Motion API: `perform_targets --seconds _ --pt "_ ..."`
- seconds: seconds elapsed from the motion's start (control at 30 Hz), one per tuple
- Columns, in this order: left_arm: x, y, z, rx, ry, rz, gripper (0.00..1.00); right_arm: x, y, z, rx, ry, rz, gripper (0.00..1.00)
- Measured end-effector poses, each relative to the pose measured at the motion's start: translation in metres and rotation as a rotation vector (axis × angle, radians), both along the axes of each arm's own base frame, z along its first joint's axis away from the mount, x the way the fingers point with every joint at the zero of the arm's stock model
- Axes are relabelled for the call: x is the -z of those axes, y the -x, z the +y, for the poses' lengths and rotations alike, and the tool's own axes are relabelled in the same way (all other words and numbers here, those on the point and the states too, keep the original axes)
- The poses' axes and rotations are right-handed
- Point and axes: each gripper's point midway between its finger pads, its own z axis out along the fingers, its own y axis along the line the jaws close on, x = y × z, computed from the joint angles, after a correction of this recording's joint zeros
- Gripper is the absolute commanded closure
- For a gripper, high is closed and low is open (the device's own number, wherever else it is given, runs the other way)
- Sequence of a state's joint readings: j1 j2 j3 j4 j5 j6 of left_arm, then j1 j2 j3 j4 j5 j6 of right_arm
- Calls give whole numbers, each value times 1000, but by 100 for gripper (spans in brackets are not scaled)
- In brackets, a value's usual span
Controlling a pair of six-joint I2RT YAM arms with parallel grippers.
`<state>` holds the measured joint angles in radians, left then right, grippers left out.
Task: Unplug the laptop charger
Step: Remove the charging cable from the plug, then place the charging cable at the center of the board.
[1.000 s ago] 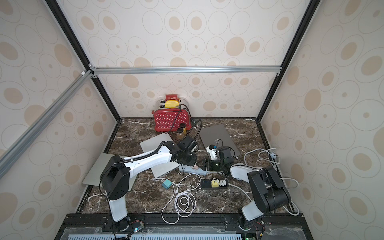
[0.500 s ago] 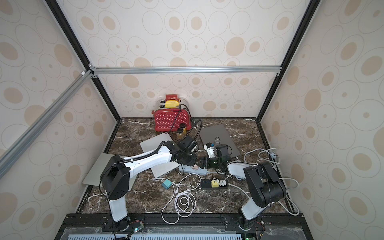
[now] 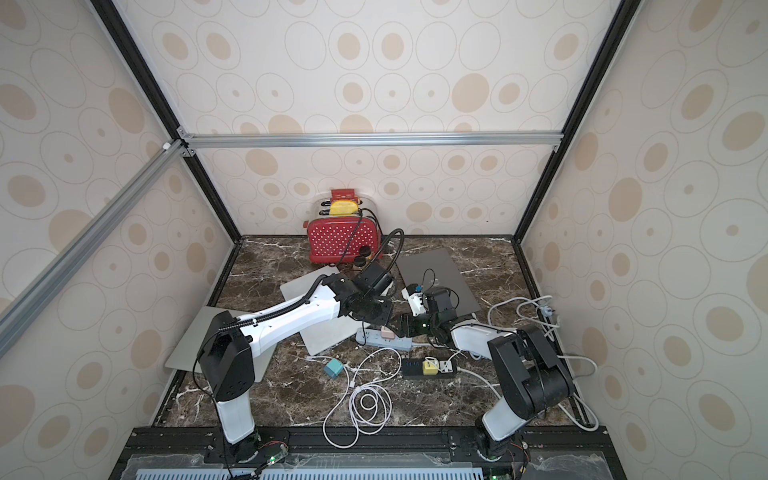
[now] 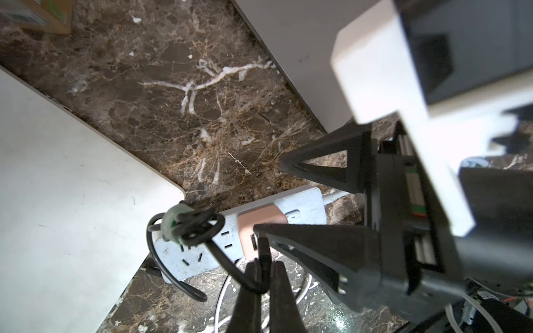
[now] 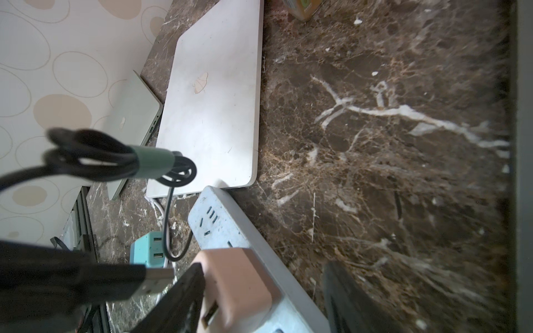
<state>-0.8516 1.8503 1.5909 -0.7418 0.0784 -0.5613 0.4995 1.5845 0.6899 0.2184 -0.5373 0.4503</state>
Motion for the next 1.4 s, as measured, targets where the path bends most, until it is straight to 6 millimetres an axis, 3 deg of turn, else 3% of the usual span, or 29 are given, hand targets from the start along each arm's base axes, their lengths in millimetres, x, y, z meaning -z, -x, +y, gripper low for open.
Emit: perform_targets --seconds 0.33,0.47,0.57,0.63,0.8,0.93,1.1,1.17,1.4 --pt "-13 -9 28 -19 -51 -59 100 -6 2 -11 45 57 -12 28" --pt "-16 -29 43 -34 -50 -47 100 -11 7 -26 92 112 -10 26" --pt "-15 -55 40 -38 -42 -49 100 -18 10 -36 121 142 -16 25" --pt "-6 -66 34 -34 -44 -40 100 -22 12 -42 136 154 -18 25" --pt "39 -79 17 -12 -86 27 100 -32 21 -49 133 138 -34 24" --pt "69 -79 15 -5 -120 84 100 -37 28 -53 113 142 -45 24" --pt "77 -79 14 -1 -120 117 99 -39 29 -56 113 138 -39 24" --pt "75 -83 11 0 -108 114 96 -39 29 -58 116 136 -36 24" --pt "73 -84 12 16 -101 120 60 -36 28 -58 109 147 -21 24"
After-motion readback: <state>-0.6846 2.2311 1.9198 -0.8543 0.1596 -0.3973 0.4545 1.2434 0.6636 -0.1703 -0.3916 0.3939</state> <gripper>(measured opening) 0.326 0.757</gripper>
